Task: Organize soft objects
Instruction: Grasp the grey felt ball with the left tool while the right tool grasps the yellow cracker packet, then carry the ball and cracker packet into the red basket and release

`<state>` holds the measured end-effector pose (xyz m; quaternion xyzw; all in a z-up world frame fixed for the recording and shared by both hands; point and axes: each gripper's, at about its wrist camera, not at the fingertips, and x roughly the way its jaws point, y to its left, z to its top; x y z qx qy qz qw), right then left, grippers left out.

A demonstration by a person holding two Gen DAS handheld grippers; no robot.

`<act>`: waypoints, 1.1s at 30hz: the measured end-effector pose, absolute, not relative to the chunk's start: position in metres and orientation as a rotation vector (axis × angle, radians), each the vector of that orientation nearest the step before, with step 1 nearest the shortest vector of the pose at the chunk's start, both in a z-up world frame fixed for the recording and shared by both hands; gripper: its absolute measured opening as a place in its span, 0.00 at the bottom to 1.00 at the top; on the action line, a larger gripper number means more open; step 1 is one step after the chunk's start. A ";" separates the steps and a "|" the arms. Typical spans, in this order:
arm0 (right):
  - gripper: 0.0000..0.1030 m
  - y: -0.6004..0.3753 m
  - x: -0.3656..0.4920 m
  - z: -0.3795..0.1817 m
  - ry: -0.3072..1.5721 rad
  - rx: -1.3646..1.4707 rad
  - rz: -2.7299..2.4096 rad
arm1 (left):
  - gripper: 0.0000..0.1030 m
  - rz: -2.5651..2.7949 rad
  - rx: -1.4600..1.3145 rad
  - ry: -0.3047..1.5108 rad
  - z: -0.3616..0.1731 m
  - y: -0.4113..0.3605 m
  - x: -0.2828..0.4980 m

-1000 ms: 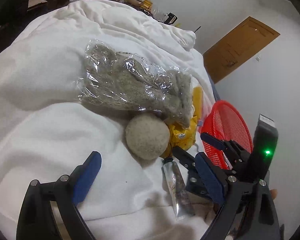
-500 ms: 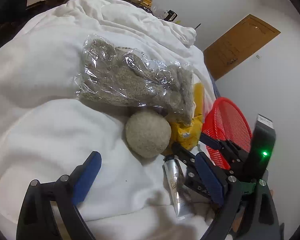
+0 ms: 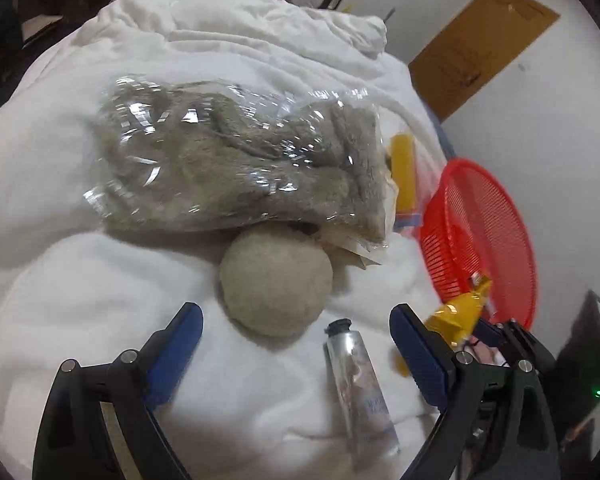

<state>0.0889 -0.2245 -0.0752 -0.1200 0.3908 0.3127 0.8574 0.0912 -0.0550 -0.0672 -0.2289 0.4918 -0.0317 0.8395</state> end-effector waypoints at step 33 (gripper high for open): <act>0.58 -0.283 0.103 -0.027 0.719 0.033 0.670 | 0.55 -0.296 -0.552 0.867 -0.022 -0.073 0.066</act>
